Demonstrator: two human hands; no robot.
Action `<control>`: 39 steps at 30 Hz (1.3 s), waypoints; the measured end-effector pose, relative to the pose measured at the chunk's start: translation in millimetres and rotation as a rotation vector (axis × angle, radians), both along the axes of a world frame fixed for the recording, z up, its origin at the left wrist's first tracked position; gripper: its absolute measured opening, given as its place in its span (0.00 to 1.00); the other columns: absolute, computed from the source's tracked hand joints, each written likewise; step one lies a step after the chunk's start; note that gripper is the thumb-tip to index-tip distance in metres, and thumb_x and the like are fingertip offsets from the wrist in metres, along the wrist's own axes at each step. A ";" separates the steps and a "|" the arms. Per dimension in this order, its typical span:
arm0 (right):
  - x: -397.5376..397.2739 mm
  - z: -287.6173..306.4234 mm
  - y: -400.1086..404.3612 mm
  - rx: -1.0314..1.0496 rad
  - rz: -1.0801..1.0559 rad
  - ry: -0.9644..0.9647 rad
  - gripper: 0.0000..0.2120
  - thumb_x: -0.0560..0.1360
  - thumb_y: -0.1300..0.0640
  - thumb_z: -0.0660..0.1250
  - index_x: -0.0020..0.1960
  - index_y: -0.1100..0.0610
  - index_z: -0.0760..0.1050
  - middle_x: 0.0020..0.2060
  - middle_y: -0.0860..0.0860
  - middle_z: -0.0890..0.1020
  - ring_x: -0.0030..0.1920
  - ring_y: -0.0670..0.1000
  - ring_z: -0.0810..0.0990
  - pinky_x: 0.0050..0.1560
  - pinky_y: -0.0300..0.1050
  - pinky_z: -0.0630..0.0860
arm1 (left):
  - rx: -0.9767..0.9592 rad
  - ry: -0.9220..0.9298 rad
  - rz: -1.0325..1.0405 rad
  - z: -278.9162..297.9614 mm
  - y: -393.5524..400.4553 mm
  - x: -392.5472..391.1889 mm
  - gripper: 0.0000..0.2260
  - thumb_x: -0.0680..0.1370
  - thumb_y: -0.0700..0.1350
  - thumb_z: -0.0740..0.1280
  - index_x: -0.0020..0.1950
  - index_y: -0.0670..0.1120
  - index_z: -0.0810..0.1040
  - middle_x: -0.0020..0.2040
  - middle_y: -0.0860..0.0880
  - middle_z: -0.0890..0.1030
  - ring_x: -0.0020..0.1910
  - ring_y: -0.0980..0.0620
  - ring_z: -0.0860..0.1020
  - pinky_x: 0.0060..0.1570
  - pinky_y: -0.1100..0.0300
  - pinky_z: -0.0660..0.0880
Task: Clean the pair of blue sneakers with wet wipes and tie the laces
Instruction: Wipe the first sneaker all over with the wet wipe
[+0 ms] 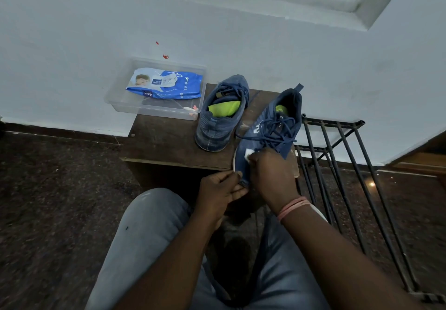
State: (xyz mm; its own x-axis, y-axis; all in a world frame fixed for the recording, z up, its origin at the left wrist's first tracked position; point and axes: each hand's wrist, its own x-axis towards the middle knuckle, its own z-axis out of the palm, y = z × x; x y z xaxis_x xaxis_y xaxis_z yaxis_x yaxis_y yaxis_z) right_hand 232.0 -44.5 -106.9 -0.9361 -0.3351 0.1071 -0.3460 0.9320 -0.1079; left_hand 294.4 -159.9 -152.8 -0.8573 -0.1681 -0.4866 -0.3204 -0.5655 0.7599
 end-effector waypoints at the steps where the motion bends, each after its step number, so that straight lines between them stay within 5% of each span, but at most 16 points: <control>1: 4.9 -1.0 -2.3 -0.028 0.008 -0.082 0.05 0.74 0.60 0.67 0.40 0.56 0.80 0.39 0.53 0.80 0.40 0.55 0.80 0.35 0.41 0.64 | -0.004 0.014 -0.006 -1.2 -0.7 0.7 0.06 0.80 0.38 0.70 0.49 0.35 0.84 0.39 0.42 0.84 0.40 0.49 0.84 0.44 0.58 0.82; 4: 3.5 -0.2 -2.9 -0.076 0.040 -0.235 0.08 0.73 0.61 0.65 0.37 0.56 0.79 0.34 0.52 0.81 0.38 0.55 0.81 0.34 0.43 0.71 | -0.016 0.022 -0.011 -4.4 -1.4 0.9 0.08 0.80 0.38 0.70 0.51 0.34 0.84 0.47 0.35 0.85 0.46 0.45 0.84 0.47 0.55 0.82; 10: -10.4 7.9 -6.9 0.049 -0.027 0.078 0.05 0.76 0.57 0.67 0.45 0.57 0.80 0.46 0.56 0.81 0.41 0.60 0.82 0.33 0.44 0.64 | 0.027 0.001 0.010 -2.4 -0.1 -1.8 0.06 0.80 0.38 0.71 0.49 0.35 0.84 0.43 0.36 0.82 0.41 0.46 0.84 0.47 0.57 0.83; 16: 6.1 2.5 -4.6 -0.069 0.050 -0.220 0.07 0.73 0.60 0.66 0.36 0.56 0.78 0.36 0.53 0.81 0.37 0.54 0.79 0.34 0.42 0.66 | -0.006 0.049 -0.013 -4.5 -1.1 3.0 0.07 0.81 0.37 0.68 0.50 0.34 0.85 0.47 0.38 0.86 0.46 0.45 0.84 0.47 0.55 0.82; 24: -26.1 9.3 -6.5 0.076 0.042 0.089 0.07 0.78 0.56 0.67 0.45 0.58 0.81 0.45 0.56 0.81 0.41 0.61 0.83 0.34 0.45 0.70 | 0.036 -0.002 0.021 -1.8 0.5 1.2 0.06 0.79 0.38 0.72 0.45 0.37 0.86 0.43 0.36 0.82 0.43 0.45 0.83 0.48 0.55 0.83; 30: -8.4 -0.9 -10.3 -0.125 0.049 -0.238 0.08 0.73 0.59 0.65 0.38 0.59 0.81 0.35 0.55 0.82 0.38 0.56 0.80 0.35 0.41 0.67 | 0.061 0.045 0.000 -6.6 -0.2 3.1 0.08 0.81 0.38 0.67 0.56 0.35 0.84 0.51 0.38 0.86 0.50 0.44 0.86 0.49 0.54 0.83; 36: -28.1 14.4 -13.9 -0.105 0.078 -0.109 0.09 0.78 0.60 0.62 0.42 0.63 0.77 0.42 0.59 0.79 0.43 0.61 0.79 0.38 0.47 0.67 | 0.043 -0.002 0.016 -3.5 -1.4 2.0 0.06 0.80 0.38 0.71 0.47 0.36 0.84 0.43 0.37 0.83 0.43 0.46 0.84 0.47 0.56 0.82; 39: -27.4 9.3 -15.2 -0.154 0.069 -0.128 0.10 0.76 0.62 0.63 0.36 0.61 0.74 0.36 0.58 0.78 0.39 0.60 0.79 0.36 0.46 0.65 | 0.037 0.003 0.023 -3.0 -1.6 2.0 0.07 0.80 0.38 0.70 0.45 0.37 0.85 0.40 0.39 0.83 0.41 0.47 0.83 0.46 0.57 0.82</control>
